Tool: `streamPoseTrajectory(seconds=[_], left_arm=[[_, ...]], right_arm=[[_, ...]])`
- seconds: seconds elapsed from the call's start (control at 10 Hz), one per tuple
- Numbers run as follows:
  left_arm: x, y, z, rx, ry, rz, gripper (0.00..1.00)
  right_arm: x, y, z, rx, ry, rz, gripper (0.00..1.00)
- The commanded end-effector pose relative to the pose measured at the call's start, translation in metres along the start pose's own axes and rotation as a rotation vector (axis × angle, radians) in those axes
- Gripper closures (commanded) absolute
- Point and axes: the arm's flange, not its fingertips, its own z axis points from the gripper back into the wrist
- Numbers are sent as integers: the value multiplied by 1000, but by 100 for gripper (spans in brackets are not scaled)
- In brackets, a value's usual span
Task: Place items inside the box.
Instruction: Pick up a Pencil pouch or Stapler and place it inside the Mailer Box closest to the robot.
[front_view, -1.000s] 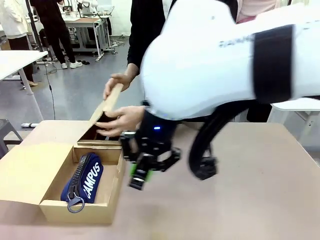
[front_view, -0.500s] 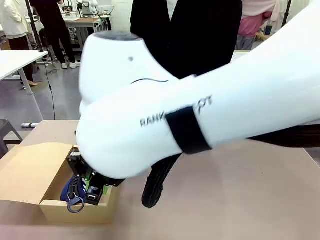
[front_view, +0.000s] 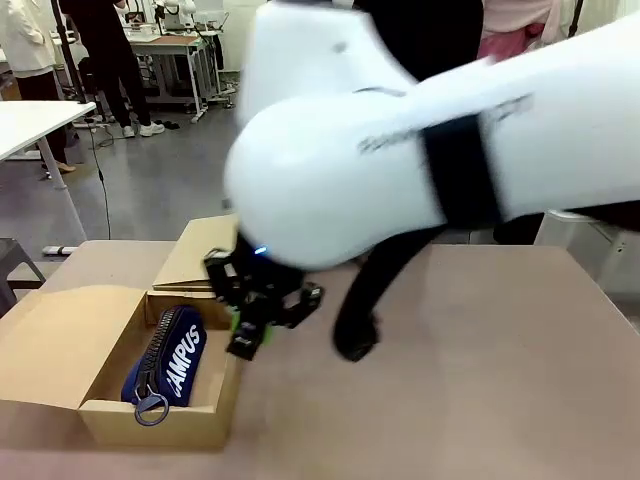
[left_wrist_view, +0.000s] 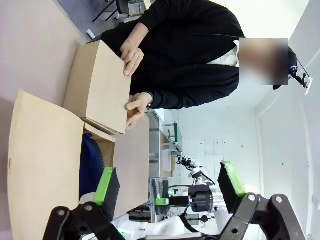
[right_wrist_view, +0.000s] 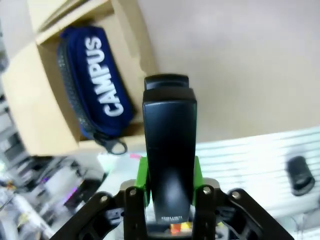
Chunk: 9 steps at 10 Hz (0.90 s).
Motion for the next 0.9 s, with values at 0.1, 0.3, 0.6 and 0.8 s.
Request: streamPoseTrajectory(seconds=[0.1, 0.3, 0.6, 0.8], left_arm=[[-2, 0, 0, -23, -5, -16, 0], [-2, 0, 0, -23, -5, -16, 0], [-2, 0, 0, -23, -5, -16, 0], [-2, 0, 0, -23, -5, -16, 0]], right_arm=[[2, -111, 24, 41, 65, 136, 63], [2, -124, 23, 36, 34, 117, 63], [6, -119, 17, 23, 48, 158, 63], [5, -117, 16, 8, 44, 166, 63]])
